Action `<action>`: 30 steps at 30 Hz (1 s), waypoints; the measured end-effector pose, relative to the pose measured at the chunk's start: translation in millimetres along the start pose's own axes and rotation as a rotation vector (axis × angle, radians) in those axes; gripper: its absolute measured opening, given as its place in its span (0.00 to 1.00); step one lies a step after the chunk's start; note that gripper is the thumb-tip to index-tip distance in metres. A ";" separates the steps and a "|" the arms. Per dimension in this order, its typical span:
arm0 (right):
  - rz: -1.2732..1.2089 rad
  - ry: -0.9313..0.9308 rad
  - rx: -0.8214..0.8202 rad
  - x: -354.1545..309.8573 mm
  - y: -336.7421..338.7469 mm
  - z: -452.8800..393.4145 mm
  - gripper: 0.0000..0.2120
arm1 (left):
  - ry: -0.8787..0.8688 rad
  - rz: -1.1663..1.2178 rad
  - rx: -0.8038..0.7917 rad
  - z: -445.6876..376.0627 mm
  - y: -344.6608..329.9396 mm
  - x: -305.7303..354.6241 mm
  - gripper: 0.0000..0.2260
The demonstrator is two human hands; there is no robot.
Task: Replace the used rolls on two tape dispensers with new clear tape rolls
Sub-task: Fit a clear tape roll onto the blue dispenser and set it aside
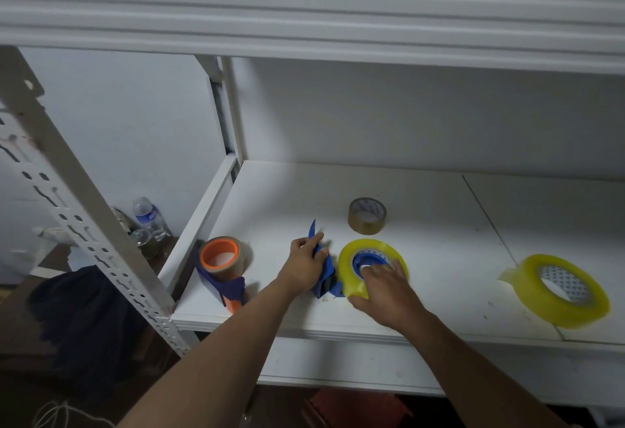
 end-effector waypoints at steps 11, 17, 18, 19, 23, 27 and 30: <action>0.134 0.119 -0.030 6.1 5.0 10.8 0.24 | 0.010 0.017 0.003 3.1 -0.6 2.9 0.21; 0.099 0.142 -0.057 12.4 1.4 12.9 0.28 | 0.016 0.013 0.009 3.3 -1.1 3.3 0.21; 0.096 0.137 -0.063 12.4 1.8 12.8 0.27 | 0.014 0.014 0.014 3.6 -1.3 3.0 0.21; 0.097 0.134 -0.067 12.5 2.2 12.9 0.27 | 0.008 0.015 0.021 4.1 -1.6 2.8 0.21; 0.126 0.152 -0.097 16.2 5.4 14.2 0.29 | -0.021 -0.001 0.064 5.6 -3.6 0.5 0.20; 0.130 0.173 -0.125 20.3 8.4 14.0 0.30 | -0.060 -0.044 0.140 8.9 -4.5 -0.2 0.20; 0.109 0.155 -0.150 21.2 9.8 13.6 0.29 | -0.104 -0.126 0.298 20.8 -2.8 4.3 0.19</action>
Point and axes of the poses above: each hand's wrist, its own z-axis away from the middle knuckle, its own y-axis out of the back of the hand, x = y × z, the point moved 2 cm from there along -z, towards the middle knuckle, and after that the axes turned 8 degrees about x, right-handed, at the moved point
